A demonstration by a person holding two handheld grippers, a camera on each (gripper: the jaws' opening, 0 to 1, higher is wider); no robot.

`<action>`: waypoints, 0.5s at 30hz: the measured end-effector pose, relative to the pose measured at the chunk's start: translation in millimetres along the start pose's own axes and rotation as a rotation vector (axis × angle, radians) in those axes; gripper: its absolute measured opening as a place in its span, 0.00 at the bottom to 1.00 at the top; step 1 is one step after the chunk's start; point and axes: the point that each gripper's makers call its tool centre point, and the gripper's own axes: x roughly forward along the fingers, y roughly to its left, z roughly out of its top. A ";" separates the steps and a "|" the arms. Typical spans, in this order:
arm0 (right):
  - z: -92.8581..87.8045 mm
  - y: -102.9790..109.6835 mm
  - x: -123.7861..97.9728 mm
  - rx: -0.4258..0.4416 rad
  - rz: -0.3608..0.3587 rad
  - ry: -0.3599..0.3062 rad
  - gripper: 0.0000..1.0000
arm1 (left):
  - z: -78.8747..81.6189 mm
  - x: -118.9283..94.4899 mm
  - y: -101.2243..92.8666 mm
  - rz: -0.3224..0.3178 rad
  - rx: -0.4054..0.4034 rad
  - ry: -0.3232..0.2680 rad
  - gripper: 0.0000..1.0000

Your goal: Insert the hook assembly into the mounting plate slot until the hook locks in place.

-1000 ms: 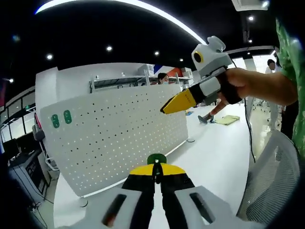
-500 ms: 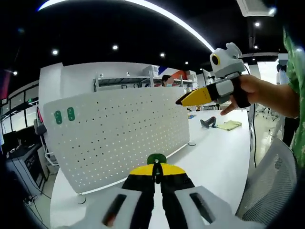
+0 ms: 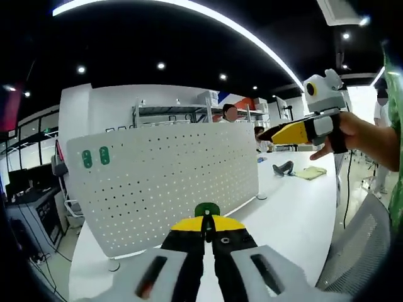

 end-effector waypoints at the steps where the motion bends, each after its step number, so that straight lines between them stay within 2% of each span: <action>1: 1.0 -0.1 -1.8 -0.001 -0.001 -0.004 0.50 | 0.9 0.3 1.0 0.004 -0.007 -0.003 0.03; 7: 5.5 -2.6 -7.6 0.009 -0.006 -0.029 0.52 | 5.0 2.7 2.4 0.010 -0.032 -0.013 0.03; 15: 0.2 -8.6 -10.8 0.024 -0.004 -0.018 0.58 | 10.5 5.3 8.6 0.027 -0.037 -0.017 0.03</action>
